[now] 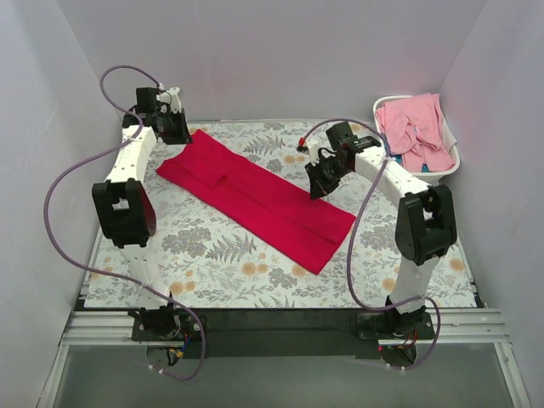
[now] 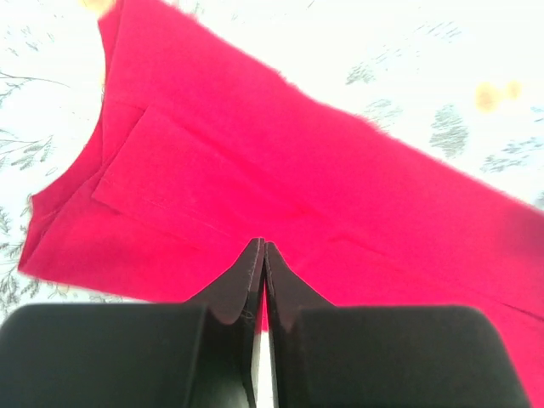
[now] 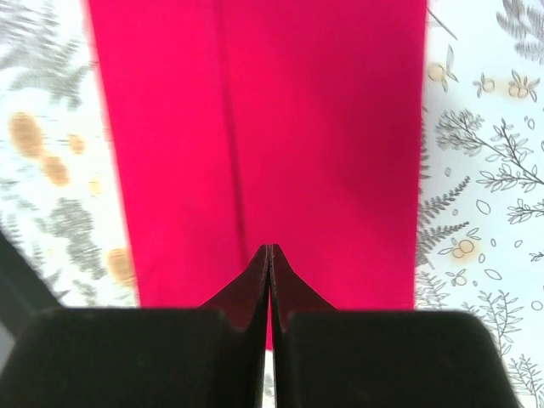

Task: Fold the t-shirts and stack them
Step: Fold the tshirt

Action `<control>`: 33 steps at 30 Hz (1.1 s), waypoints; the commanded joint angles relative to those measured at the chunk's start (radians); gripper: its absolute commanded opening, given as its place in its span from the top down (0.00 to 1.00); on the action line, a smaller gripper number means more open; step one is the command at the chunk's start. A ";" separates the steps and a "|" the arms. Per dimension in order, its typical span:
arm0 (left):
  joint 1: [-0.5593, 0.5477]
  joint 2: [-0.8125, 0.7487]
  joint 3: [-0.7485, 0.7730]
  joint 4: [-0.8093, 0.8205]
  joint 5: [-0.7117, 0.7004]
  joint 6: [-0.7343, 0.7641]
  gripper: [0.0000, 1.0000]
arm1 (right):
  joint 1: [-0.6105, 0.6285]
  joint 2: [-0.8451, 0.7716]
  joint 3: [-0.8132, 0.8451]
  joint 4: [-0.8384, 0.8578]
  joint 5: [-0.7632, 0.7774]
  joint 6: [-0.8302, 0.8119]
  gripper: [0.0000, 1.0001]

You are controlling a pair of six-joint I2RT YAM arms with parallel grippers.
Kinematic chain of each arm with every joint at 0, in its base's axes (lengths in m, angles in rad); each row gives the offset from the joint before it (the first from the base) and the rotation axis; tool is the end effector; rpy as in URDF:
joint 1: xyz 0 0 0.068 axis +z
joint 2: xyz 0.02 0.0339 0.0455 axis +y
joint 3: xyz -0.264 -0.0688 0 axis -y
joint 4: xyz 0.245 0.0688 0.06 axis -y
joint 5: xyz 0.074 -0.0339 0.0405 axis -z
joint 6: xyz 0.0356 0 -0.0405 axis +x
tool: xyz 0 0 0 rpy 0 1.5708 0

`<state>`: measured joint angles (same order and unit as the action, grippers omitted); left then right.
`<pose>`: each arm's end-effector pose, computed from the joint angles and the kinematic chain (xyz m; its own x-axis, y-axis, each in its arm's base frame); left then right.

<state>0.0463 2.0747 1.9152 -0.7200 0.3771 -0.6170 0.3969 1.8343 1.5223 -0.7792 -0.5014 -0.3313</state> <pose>0.4673 0.0085 0.2825 -0.7385 -0.5727 -0.3558 -0.2891 0.7457 -0.6003 0.3521 0.1661 0.2569 -0.5969 -0.5595 -0.5750 -0.7801 0.5721 0.2532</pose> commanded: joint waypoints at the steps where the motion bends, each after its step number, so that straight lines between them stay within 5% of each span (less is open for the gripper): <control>1: -0.013 -0.099 -0.086 0.004 -0.018 -0.056 1.00 | 0.010 0.103 0.028 -0.020 0.168 -0.052 0.99; 9: -0.023 -0.102 -0.202 -0.004 -0.118 -0.162 1.00 | 0.045 0.180 -0.025 0.003 0.230 -0.083 0.99; 14: -0.023 -0.088 -0.219 -0.001 -0.145 -0.173 1.00 | 0.105 0.128 -0.224 0.037 0.196 -0.084 0.99; 21: -0.072 -0.019 -0.220 -0.058 -0.164 -0.188 1.00 | 0.368 -0.029 -0.462 0.034 -0.116 -0.068 0.99; 33: -0.209 0.209 -0.130 -0.036 -0.187 -0.161 1.00 | 0.267 -0.133 -0.268 0.064 -0.221 0.066 0.99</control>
<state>-0.1375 2.2200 1.7409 -0.7681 0.2096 -0.7891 0.7124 1.7439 1.2049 -0.7303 -0.6754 -0.3168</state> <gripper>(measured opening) 0.007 0.018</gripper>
